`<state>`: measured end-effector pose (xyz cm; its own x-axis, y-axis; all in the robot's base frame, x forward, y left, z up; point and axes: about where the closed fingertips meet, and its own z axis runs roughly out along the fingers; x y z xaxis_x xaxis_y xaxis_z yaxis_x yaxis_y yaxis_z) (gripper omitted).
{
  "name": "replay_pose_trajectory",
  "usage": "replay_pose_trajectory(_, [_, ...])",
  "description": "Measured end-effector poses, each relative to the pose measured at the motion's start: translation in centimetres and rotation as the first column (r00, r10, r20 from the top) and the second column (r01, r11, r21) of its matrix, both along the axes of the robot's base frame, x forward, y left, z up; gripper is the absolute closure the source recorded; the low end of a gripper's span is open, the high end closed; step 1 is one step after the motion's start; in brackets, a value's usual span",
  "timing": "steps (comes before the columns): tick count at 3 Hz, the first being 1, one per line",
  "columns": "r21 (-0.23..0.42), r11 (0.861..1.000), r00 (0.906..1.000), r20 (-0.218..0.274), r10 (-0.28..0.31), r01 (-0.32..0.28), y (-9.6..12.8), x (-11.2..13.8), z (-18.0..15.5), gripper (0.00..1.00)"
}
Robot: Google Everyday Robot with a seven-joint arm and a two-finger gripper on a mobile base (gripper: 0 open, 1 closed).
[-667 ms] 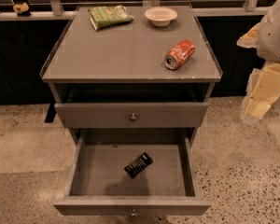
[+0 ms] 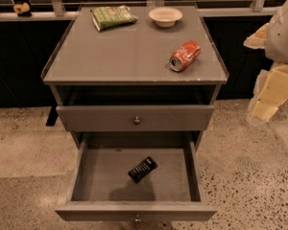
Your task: Pick rxbar chocolate from middle drawer and place on counter
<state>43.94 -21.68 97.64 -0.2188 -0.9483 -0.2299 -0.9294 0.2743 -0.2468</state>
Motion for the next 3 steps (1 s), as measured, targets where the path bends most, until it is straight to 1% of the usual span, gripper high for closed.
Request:
replay_pose_trajectory(1, [0.09, 0.996, 0.9998, -0.012, -0.012, 0.013, -1.2, 0.3, -1.6, 0.0])
replay_pose_trajectory(2, [0.134, 0.99, 0.9983, -0.043, -0.04, 0.046, -2.2, 0.4, -4.3, 0.0])
replay_pose_trajectory(3, [0.13, 0.987, 0.9919, -0.094, -0.086, 0.097, -3.9, -0.1, -8.4, 0.0])
